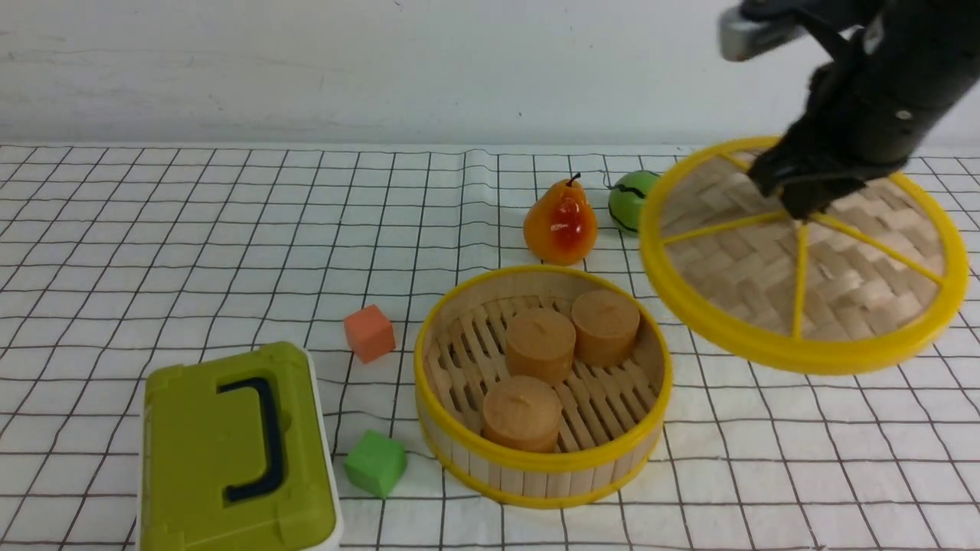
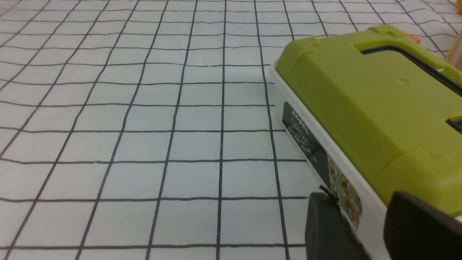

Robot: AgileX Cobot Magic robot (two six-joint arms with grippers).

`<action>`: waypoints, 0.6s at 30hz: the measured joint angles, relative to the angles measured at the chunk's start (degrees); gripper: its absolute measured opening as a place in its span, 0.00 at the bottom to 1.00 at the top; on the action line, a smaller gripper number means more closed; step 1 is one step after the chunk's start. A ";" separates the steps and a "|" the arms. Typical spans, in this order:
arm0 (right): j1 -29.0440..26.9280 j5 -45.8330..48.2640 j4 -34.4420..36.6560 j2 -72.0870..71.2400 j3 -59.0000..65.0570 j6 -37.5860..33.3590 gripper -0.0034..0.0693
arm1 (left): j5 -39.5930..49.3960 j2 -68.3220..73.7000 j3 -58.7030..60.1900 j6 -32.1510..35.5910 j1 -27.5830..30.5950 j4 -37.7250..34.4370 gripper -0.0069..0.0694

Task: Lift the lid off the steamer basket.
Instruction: Use the right arm to place the steamer lid on the table

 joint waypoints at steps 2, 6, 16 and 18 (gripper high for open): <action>-3.52 -3.55 0.72 -0.05 4.41 0.42 0.19 | 0.00 0.00 0.00 0.00 0.00 0.00 0.40; -7.90 -11.18 3.60 0.39 11.71 0.76 0.19 | 0.00 0.00 0.00 0.00 0.00 0.00 0.40; -9.96 -24.13 6.39 8.25 20.41 0.89 0.19 | 0.00 0.00 0.00 0.00 0.00 0.00 0.40; -9.96 -24.45 6.52 9.07 20.43 0.89 0.19 | 0.00 0.00 0.00 0.00 0.00 0.00 0.40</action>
